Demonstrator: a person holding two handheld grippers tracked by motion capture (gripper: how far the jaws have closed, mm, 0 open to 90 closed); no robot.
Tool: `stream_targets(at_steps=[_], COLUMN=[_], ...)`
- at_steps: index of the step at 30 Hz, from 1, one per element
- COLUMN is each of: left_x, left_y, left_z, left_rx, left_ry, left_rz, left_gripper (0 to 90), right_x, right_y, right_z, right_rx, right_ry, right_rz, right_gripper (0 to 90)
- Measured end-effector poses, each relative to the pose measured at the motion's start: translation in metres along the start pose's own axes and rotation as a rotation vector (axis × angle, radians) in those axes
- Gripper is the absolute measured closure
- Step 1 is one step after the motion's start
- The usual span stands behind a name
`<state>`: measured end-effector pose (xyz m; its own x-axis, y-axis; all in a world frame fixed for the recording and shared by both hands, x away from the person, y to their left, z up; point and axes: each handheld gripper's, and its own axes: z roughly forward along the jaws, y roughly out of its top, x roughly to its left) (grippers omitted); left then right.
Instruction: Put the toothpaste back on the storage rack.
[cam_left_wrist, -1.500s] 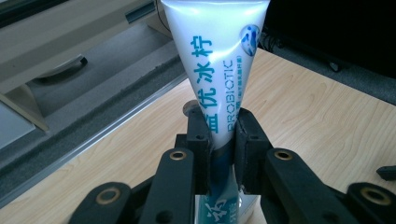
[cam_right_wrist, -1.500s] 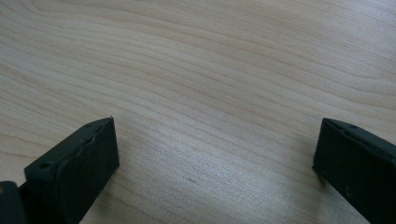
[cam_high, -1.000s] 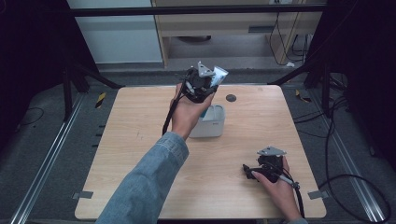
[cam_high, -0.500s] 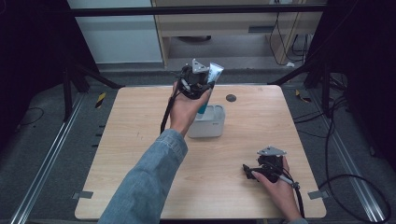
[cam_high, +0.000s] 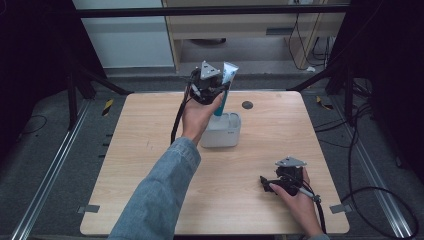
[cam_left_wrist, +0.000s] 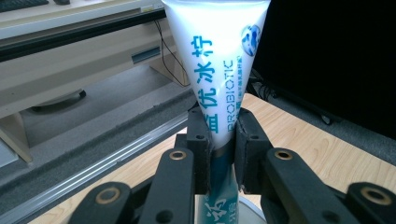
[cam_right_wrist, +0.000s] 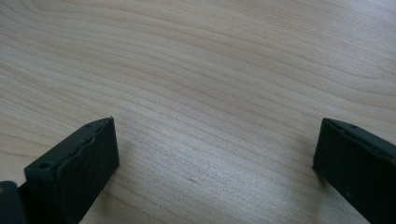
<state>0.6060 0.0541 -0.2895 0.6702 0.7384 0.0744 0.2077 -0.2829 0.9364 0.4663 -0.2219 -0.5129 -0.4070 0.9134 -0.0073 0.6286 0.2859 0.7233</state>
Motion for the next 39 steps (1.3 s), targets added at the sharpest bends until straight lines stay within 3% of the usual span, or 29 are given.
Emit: stream_targets(at_steps=[18,39], left_x=[-0.002,-0.001], left_y=[-0.015,-0.039], left_z=[0.007,0.019], left_rx=[-0.044,0.0], left_ry=[0.006,0.007], left_rz=[-0.014,0.001], left_gripper=[78.0,78.0], right_x=[0.0,0.0], right_y=[0.0,0.0], right_z=[0.0,0.0], right_rx=[0.001,0.003], right_ry=[0.001,0.003], right_rz=[0.002,0.0], right_gripper=[0.4,0.4])
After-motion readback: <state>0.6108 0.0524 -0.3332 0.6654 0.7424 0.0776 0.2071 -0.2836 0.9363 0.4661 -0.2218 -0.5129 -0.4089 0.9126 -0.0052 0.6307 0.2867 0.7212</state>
